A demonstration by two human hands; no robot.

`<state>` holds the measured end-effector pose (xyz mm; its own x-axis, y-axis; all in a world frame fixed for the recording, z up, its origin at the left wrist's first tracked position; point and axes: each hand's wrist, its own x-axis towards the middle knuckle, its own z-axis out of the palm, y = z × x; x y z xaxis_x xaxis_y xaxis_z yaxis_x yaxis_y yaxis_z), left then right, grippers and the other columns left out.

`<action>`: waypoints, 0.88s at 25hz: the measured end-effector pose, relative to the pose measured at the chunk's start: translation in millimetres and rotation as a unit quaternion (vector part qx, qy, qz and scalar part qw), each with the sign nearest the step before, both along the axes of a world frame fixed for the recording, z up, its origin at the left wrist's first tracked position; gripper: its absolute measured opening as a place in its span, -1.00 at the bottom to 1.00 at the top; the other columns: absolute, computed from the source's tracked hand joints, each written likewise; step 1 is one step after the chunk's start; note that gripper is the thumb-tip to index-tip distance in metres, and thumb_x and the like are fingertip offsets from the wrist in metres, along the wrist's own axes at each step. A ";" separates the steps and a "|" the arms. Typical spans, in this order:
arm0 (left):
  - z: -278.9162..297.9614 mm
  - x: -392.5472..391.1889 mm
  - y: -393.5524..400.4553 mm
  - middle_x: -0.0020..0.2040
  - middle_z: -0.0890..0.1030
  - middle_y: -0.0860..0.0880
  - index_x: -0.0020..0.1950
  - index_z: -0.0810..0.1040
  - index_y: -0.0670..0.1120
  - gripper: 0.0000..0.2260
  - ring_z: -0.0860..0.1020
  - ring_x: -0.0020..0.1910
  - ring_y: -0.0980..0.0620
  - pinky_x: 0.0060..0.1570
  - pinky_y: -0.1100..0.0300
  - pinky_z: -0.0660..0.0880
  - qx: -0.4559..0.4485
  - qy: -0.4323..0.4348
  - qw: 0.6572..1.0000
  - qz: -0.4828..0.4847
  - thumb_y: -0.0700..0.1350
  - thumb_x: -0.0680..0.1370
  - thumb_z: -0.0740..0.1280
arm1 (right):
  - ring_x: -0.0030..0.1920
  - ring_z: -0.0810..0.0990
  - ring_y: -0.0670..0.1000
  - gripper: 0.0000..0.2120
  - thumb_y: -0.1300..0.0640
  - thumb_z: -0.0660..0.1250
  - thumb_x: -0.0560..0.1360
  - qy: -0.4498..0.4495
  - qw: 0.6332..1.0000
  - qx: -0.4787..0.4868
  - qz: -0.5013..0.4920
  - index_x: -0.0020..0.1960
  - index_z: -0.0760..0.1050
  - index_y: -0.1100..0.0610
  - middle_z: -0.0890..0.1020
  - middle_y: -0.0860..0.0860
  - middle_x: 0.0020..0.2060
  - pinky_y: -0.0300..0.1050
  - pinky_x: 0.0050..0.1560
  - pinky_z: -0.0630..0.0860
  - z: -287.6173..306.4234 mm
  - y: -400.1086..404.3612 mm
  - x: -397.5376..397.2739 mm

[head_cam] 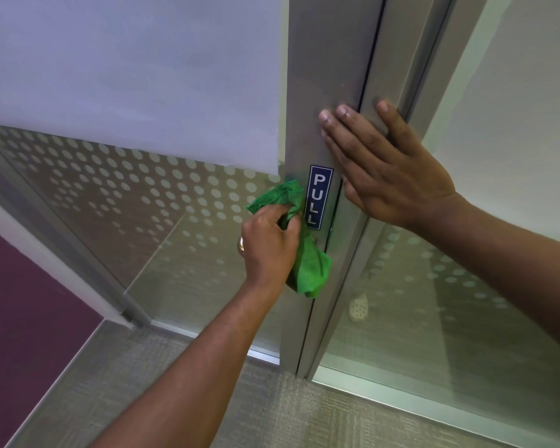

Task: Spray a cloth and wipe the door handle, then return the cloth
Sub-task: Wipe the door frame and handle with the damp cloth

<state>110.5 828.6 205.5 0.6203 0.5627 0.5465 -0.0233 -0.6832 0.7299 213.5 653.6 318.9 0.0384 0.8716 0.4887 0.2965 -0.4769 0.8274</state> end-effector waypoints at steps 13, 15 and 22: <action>7.2 -64.6 38.1 0.02 0.73 0.08 0.13 0.60 0.05 -0.91 0.71 -0.02 0.17 -0.01 0.16 0.62 -0.484 -0.146 0.863 -0.018 -0.13 0.68 0.35 | 0.67 0.26 0.25 -0.34 0.02 0.05 0.71 0.007 1.000 0.009 0.010 0.70 0.12 0.36 0.25 0.25 0.68 0.32 0.62 0.19 -1.1 2.2 -1.9; 16.1 -78.4 40.4 0.10 0.70 0.13 0.23 0.55 0.13 -0.84 0.70 0.06 0.21 0.06 0.19 0.63 -0.455 -0.169 0.874 -0.021 -0.12 0.71 0.31 | 0.67 0.26 0.25 -0.34 0.02 0.04 0.71 0.001 1.000 0.009 0.006 0.70 0.12 0.36 0.25 0.25 0.68 0.32 0.62 0.18 -1.1 0.4 -0.9; -18.9 -75.5 35.3 0.43 0.58 -0.12 0.24 0.60 -0.14 -0.77 0.54 0.43 -0.13 0.47 -0.04 0.48 0.196 -0.025 0.975 -0.098 -0.25 0.59 0.37 | 0.67 0.26 0.26 -0.36 0.04 -0.01 0.73 0.005 1.000 0.006 0.007 0.70 0.11 0.37 0.24 0.27 0.68 0.33 0.62 0.19 -2.1 1.3 -0.8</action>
<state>35.1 863.9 186.6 0.6620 0.1774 0.7282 -0.2109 -0.8882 0.4081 212.6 654.9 316.8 0.0302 0.8662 0.4988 0.3114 -0.4823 0.8188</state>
